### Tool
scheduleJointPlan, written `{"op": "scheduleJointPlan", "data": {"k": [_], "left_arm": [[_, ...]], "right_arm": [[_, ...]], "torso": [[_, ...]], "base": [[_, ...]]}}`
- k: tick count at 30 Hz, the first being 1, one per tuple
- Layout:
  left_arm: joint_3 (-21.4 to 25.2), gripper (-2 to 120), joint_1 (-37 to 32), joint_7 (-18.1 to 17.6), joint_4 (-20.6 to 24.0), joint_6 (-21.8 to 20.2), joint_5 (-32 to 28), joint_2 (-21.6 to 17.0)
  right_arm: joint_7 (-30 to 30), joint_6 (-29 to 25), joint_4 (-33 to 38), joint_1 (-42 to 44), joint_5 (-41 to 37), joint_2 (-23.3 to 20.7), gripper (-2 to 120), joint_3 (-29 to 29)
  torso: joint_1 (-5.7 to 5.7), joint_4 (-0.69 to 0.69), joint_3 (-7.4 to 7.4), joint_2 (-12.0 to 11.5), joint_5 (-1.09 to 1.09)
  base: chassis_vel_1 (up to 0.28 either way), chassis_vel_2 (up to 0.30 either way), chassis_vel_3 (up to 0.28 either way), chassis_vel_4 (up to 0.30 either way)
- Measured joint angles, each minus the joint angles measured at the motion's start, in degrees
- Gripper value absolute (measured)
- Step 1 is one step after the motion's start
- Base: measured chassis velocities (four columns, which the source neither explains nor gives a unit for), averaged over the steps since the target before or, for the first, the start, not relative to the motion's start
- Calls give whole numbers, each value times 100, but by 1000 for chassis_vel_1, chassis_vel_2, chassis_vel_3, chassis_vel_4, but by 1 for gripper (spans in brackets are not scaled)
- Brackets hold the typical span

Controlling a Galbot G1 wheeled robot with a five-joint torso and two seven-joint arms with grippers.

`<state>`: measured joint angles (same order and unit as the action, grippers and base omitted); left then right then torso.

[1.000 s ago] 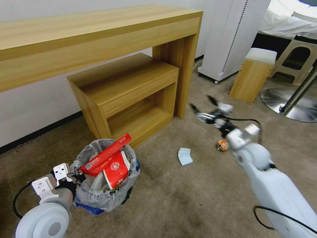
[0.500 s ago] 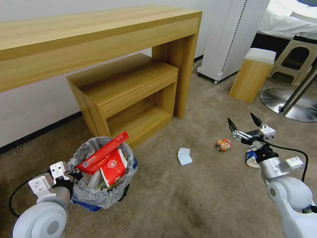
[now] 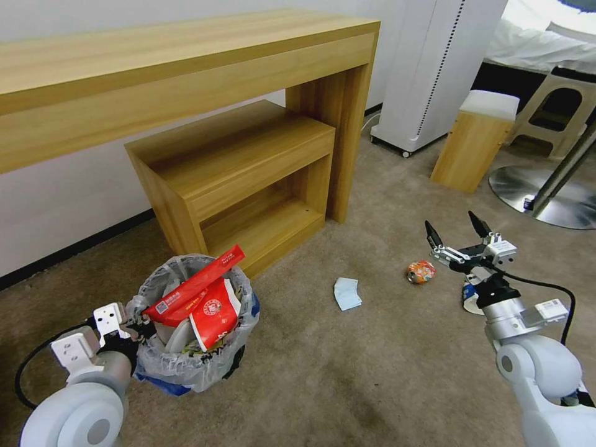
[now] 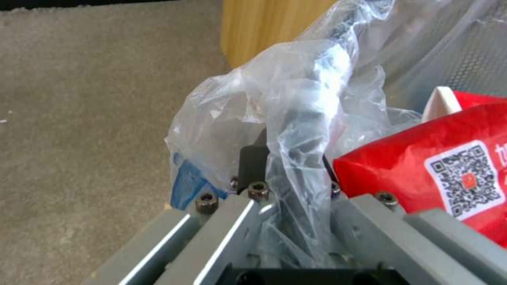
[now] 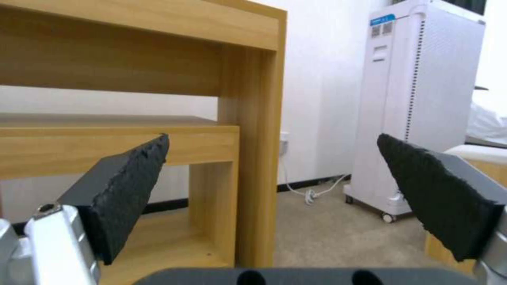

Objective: Pick up the trash bin and place the garbage on the floor into it.

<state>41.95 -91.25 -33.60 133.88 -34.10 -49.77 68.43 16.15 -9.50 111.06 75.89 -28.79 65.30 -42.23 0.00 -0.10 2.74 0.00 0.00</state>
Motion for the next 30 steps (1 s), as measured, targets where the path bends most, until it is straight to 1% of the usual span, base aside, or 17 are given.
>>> {"op": "scheduleJointPlan", "data": {"k": [10,22,30], "left_arm": [[-25,0,40,-4,-20,13,13,1],[11,0,-16,30,-49,56,19,-41],[36,0,-48,44,-24,136,24,-88]], "right_arm": [[2,-5,-35,-4,-25,-29,100,-86],[4,-7,-14,-27,-31,68,100,-72],[24,-20,58,63,-27,147,100,-107]], "torso": [[0,-1,0,0,0],[0,-1,0,0,0],[0,-4,0,0,0]], "base": [[-56,-61,-55,-58],[-98,-108,-115,-107],[-102,-93,-91,-93]]}}
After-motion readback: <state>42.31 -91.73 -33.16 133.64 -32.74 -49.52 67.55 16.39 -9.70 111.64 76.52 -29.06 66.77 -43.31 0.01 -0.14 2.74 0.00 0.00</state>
